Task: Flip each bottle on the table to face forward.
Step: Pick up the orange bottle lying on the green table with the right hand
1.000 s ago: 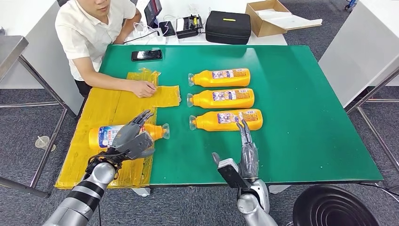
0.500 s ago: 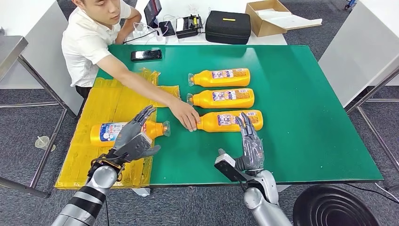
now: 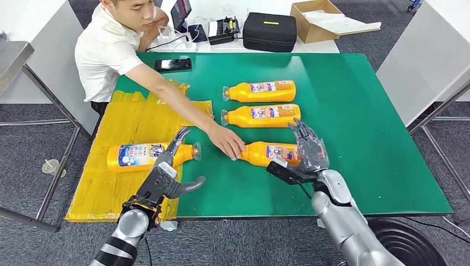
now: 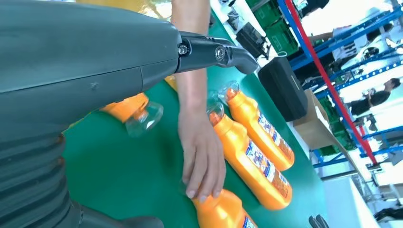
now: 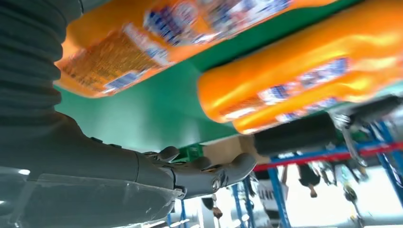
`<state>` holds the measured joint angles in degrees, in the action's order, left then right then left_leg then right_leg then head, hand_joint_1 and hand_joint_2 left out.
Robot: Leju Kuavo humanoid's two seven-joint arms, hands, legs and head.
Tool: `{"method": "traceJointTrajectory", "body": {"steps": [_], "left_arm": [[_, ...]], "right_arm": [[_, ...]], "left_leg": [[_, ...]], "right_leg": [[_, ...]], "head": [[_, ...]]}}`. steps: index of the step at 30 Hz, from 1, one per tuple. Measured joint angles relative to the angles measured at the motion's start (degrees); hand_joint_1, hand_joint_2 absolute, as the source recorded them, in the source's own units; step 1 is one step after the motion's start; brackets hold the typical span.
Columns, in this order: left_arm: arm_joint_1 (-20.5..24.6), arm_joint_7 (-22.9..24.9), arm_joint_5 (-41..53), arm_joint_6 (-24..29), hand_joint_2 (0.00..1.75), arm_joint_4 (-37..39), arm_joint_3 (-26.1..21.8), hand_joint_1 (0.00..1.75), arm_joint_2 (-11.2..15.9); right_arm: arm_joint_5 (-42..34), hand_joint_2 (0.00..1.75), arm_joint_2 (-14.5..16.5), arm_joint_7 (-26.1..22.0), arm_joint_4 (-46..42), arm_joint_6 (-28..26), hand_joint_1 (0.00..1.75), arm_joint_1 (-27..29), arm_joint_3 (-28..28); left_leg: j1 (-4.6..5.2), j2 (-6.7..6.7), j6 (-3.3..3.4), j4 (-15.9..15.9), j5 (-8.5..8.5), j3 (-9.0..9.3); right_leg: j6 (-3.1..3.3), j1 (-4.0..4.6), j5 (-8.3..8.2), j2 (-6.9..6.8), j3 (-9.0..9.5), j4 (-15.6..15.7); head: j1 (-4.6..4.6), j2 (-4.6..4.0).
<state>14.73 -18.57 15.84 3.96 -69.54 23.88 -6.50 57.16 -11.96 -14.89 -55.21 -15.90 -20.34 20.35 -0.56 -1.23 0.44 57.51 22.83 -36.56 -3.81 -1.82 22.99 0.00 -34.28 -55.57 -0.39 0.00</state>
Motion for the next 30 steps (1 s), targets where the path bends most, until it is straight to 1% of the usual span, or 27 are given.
{"method": "traceJointTrajectory", "body": {"steps": [4, 9, 14, 16, 24, 27, 30], "left_arm": [[-1.6, 0.3, 0.1, 1.8, 1.75, -1.1, 0.1, 0.0, -0.3], [-3.1, 0.8, 0.3, 3.2, 1.75, -2.3, 0.0, 0.0, -0.3], [-3.7, 0.6, 0.0, 3.2, 1.75, -2.5, 0.0, 0.0, -0.2], [-3.7, 0.4, -0.3, 3.1, 1.75, -2.5, 0.0, 0.0, -0.2], [-3.6, 0.0, -0.8, 3.0, 1.75, -2.5, 0.1, 0.0, -0.2], [-3.5, -0.3, -1.1, 3.0, 1.75, -2.5, 0.1, 0.0, -0.2], [-3.4, -0.6, -1.6, 3.0, 1.75, -2.4, 0.2, 0.0, -0.4]], "right_arm": [[0.0, 1.75, -2.7, 1.5, 1.3, 3.3, 0.0, -0.8, 0.4], [-1.1, 1.75, -6.2, 4.8, 1.4, 9.8, 0.0, -0.1, 1.7], [-7.6, 1.75, -9.4, 3.8, -0.5, 18.2, 0.0, 1.9, 3.3], [-9.5, 1.75, -10.5, 3.4, -1.5, 20.2, 0.0, 2.3, 4.1], [-11.4, 1.75, -13.1, 3.3, -3.9, 22.2, 0.0, 2.8, 6.4], [-13.1, 1.75, -14.2, 3.7, -4.4, 23.9, 0.0, 2.3, 7.6], [-14.5, 1.75, -14.8, 3.9, -4.3, 24.3, 0.0, 1.4, 8.5]], "left_leg": [[-0.01, 0.0, 0.01, 0.0, 0.01, -0.03], [0.0, -0.03, 0.02, 0.0, 0.01, -0.04], [0.0, 0.0, 0.02, 0.0, 0.02, -0.03], [0.0, 0.0, 0.02, 0.0, 0.02, -0.02], [-0.01, 0.01, 0.02, 0.0, 0.02, -0.01], [-0.01, 0.01, 0.02, 0.0, 0.02, -0.01], [-0.01, 0.0, 0.02, 0.0, 0.02, -0.02]], "right_leg": [[0.0, -0.01, 0.0, 0.01, 0.0, 0.0], [-0.01, -0.02, 0.0, -0.03, 0.0, 0.0], [-0.01, -0.01, 0.0, -0.01, -0.01, 0.0], [-0.01, 0.0, 0.0, -0.01, -0.01, 0.0], [-0.01, -0.01, 0.0, -0.01, 0.0, 0.0], [-0.01, -0.01, 0.0, -0.01, 0.01, 0.0], [-0.01, -0.02, 0.0, -0.01, 0.0, 0.0]], "head": [[-0.01, 0.0], [0.0, 0.0], [-0.02, 0.0], [-0.02, 0.0], [-0.01, 0.0], [-0.01, 0.0], [-0.02, 0.0]]}}
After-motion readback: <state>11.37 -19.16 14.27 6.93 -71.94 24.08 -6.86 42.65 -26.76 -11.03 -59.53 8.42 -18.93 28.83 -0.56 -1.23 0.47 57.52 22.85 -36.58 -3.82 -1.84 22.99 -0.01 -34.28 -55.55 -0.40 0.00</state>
